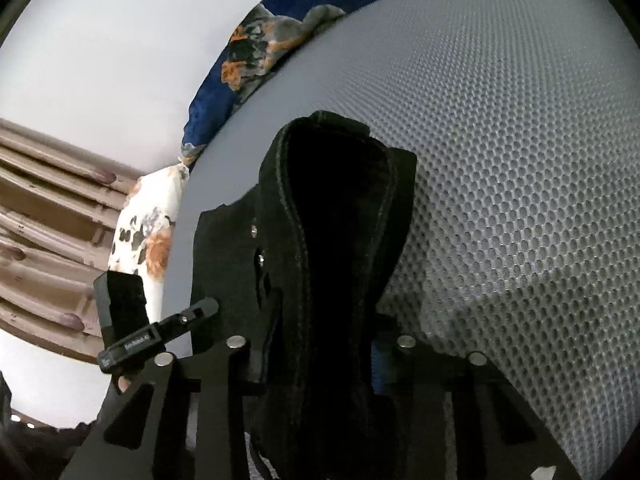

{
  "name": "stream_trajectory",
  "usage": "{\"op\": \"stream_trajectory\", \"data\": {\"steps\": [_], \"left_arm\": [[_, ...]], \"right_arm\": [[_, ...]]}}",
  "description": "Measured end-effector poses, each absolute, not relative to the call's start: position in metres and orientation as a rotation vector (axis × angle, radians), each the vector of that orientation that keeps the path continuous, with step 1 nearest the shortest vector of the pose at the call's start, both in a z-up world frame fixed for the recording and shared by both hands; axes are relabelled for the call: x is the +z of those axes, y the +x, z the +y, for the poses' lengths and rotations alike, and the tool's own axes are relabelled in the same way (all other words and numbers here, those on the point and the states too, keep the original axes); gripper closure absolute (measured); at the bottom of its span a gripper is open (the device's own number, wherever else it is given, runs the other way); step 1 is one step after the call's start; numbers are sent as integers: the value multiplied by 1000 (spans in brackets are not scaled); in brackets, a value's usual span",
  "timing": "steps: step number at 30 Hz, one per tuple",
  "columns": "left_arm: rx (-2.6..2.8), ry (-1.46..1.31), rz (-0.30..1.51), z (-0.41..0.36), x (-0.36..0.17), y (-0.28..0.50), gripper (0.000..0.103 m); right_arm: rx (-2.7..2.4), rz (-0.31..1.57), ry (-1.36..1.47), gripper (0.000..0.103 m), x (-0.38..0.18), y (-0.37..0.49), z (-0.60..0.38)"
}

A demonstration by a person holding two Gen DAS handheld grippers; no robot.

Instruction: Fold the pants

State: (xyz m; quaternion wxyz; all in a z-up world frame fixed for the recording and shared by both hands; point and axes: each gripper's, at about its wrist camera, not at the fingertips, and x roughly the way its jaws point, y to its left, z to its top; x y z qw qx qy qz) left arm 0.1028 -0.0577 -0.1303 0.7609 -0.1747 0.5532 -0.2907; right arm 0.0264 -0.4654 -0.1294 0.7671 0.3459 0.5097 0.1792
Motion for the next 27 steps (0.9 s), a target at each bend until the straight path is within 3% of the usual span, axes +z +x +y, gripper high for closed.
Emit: {"op": "stream_trajectory", "data": {"steps": [3, 7, 17, 27], "left_arm": [[-626, -372, 1190, -56, -125, 100, 78], [-619, -323, 1154, -54, -115, 93, 82], [-596, -281, 1072, -35, -89, 90, 83], [-551, -273, 1027, -16, -72, 135, 83]], "right_arm": [[377, 1097, 741, 77, -120, 28, -460], [363, 1088, 735, 79, -107, 29, -452], [411, 1070, 720, 81, -91, 53, -423], [444, 1043, 721, 81, -86, 105, -402]]}}
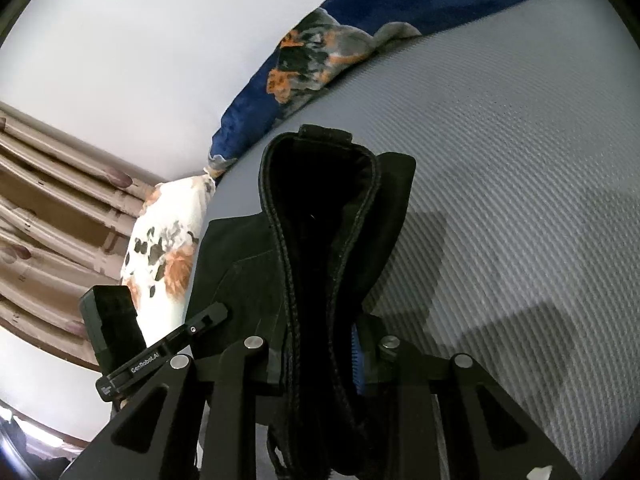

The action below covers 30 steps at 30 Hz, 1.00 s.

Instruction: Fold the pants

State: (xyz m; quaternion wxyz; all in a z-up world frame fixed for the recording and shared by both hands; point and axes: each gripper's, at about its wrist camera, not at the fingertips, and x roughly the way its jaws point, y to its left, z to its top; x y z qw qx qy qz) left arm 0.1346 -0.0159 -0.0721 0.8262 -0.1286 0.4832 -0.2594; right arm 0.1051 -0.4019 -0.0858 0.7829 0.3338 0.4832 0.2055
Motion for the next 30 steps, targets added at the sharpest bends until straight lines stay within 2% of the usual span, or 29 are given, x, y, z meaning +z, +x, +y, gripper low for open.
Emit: {"op": "stream_trajectory", "data": {"steps": [16, 20, 25, 26, 28, 30], "left_arm": [[-497, -205, 1025, -21, -81, 186, 83], [-427, -157, 1045, -19, -99, 186, 75], [-355, -100, 1056, -16, -110, 175, 57], [-344, -83, 1057, -16, -111, 170, 56], [-322, -53, 1048, -22, -113, 157, 54], [-303, -22, 1040, -30, -112, 144, 53]], "right_arm": [[378, 1064, 630, 81, -96, 150, -388], [255, 1093, 472, 68, -105, 149, -378], [197, 1099, 421, 54, -113, 139, -384], [185, 1098, 408, 48, -115, 137, -384], [166, 1085, 382, 44, -118, 126, -385], [142, 1078, 371, 35, -118, 118, -386]]}}
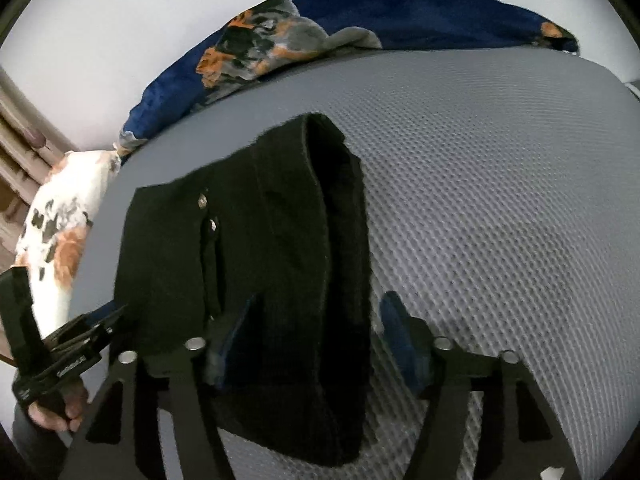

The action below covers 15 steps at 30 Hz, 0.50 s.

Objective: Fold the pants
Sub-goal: 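Open the right gripper and release the folded jeans onto the bed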

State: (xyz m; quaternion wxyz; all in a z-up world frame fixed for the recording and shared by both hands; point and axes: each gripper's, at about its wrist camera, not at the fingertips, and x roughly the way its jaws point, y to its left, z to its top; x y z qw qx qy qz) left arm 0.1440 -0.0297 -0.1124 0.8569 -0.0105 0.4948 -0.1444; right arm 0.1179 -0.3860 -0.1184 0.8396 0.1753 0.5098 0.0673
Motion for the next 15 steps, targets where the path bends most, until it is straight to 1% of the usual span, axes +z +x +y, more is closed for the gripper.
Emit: {"op": "stream_trajectory", "data": {"steps": [2, 4, 8, 13, 15], "left_arm": [[-286, 8, 1027, -36, -110, 129, 49], [-258, 44, 1014, -43, -107, 115, 43], [-213, 86, 988, -57, -100, 88, 41], [-169, 103, 960, -70, -88, 55, 39], [-161, 105, 951, -76, -83, 42, 37]], "right_arm": [[122, 1064, 374, 33, -116, 109, -388], [104, 1047, 371, 33, -109, 99, -388], [75, 1000, 332, 31, -92, 78, -385], [48, 927, 248, 21, -68, 48, -368], [37, 896, 219, 13, -60, 35, -358]]}}
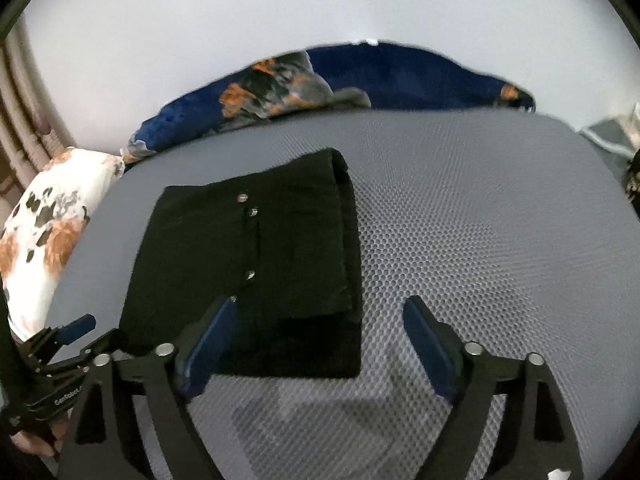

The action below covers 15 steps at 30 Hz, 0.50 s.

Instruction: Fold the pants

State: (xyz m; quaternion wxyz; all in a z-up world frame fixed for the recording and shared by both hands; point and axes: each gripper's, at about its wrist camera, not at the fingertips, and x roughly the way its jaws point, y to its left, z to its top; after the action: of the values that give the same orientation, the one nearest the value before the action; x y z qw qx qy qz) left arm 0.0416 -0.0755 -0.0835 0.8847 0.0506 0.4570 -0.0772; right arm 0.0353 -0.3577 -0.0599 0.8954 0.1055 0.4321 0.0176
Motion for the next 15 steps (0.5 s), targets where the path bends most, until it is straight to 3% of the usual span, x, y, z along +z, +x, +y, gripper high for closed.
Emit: {"op": "stream_trajectory", "data": {"steps": [5, 15], "left_arm": [[-136, 110, 933, -78, -74, 19, 36], [-44, 98, 896, -75, -63, -9, 36]], "right_arm": [[10, 834, 149, 5, -47, 10, -331], [20, 801, 167, 3, -48, -19, -303]]}}
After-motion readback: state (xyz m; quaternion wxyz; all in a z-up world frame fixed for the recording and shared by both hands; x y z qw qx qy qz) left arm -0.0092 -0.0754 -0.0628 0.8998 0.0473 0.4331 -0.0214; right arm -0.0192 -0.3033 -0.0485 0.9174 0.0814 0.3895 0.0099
